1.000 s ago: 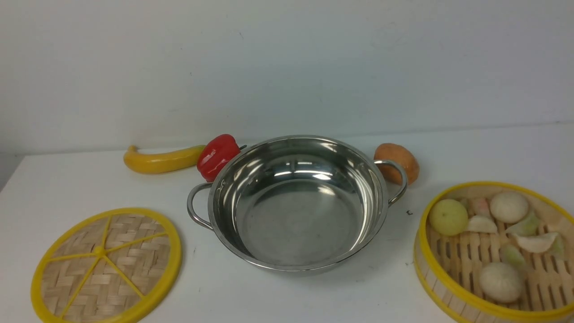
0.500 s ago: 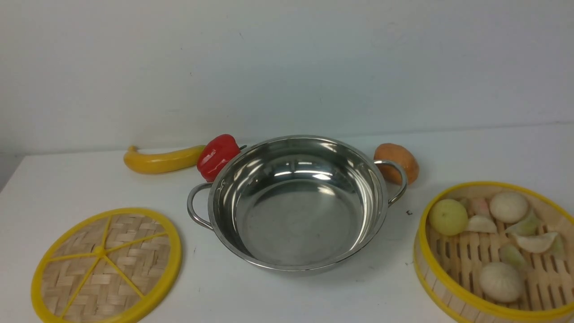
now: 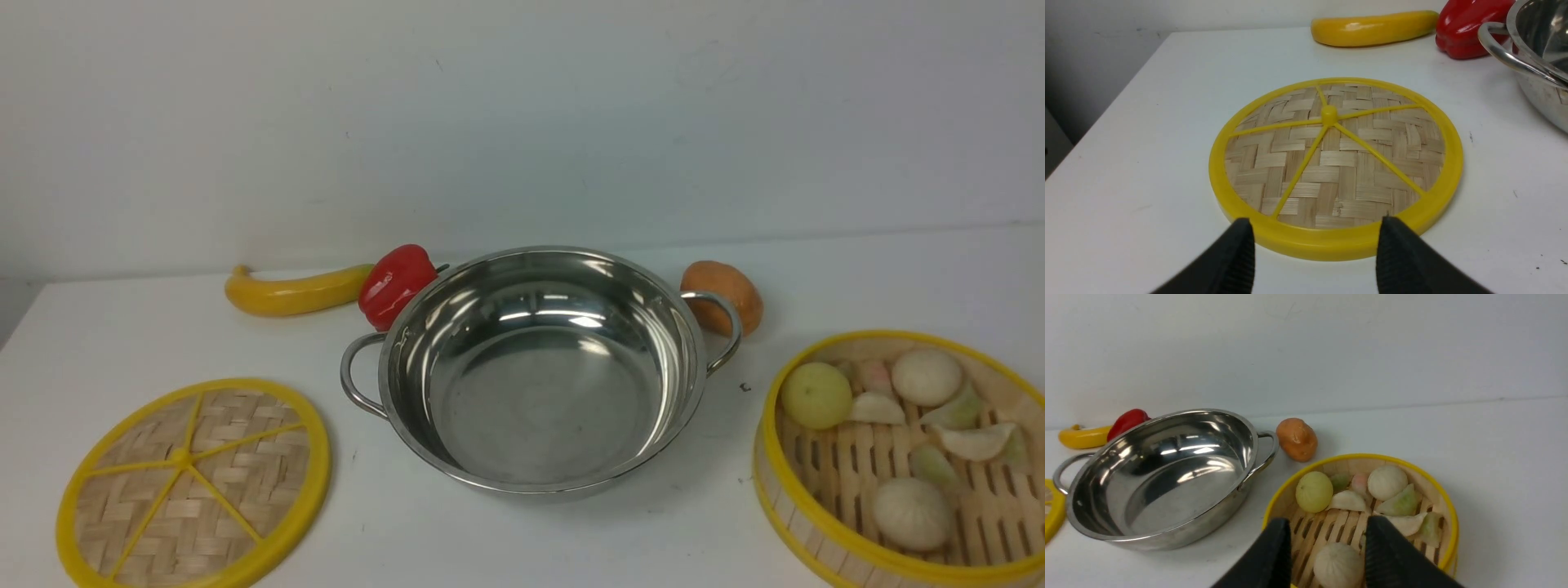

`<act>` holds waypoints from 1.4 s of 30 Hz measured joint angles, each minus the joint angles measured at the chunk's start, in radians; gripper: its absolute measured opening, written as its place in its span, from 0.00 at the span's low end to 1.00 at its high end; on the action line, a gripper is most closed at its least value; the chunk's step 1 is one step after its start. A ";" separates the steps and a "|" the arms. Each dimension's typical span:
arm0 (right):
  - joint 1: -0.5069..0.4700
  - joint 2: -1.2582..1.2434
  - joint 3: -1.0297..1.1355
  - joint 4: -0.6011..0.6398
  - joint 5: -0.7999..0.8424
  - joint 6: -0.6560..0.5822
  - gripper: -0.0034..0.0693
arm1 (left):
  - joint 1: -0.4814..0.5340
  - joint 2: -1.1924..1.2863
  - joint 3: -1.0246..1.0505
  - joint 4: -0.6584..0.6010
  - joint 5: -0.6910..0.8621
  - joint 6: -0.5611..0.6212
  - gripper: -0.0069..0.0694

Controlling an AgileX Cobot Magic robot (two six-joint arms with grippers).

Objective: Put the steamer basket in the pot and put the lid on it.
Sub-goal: Use the right arm to lift the steamer closest to it

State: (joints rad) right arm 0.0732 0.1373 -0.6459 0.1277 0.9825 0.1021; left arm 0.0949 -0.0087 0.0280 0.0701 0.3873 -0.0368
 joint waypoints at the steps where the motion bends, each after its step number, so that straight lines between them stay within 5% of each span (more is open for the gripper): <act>1: 0.000 0.000 0.000 0.009 0.000 0.001 0.38 | 0.000 0.000 0.000 0.000 0.000 0.000 0.59; 14: 0.000 0.187 -0.049 0.191 0.056 -0.041 0.38 | 0.000 0.000 0.000 0.000 0.000 0.000 0.59; 29: 0.000 0.790 -0.308 -0.103 0.200 -0.095 0.38 | 0.000 0.000 0.000 0.000 0.000 0.000 0.59; 42: -0.030 1.141 -0.332 -0.241 0.119 0.035 0.38 | 0.000 0.000 0.000 0.000 0.000 0.000 0.59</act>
State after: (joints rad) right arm 0.0428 1.2781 -0.9784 -0.1129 1.1019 0.1375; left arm 0.0949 -0.0087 0.0280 0.0701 0.3873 -0.0368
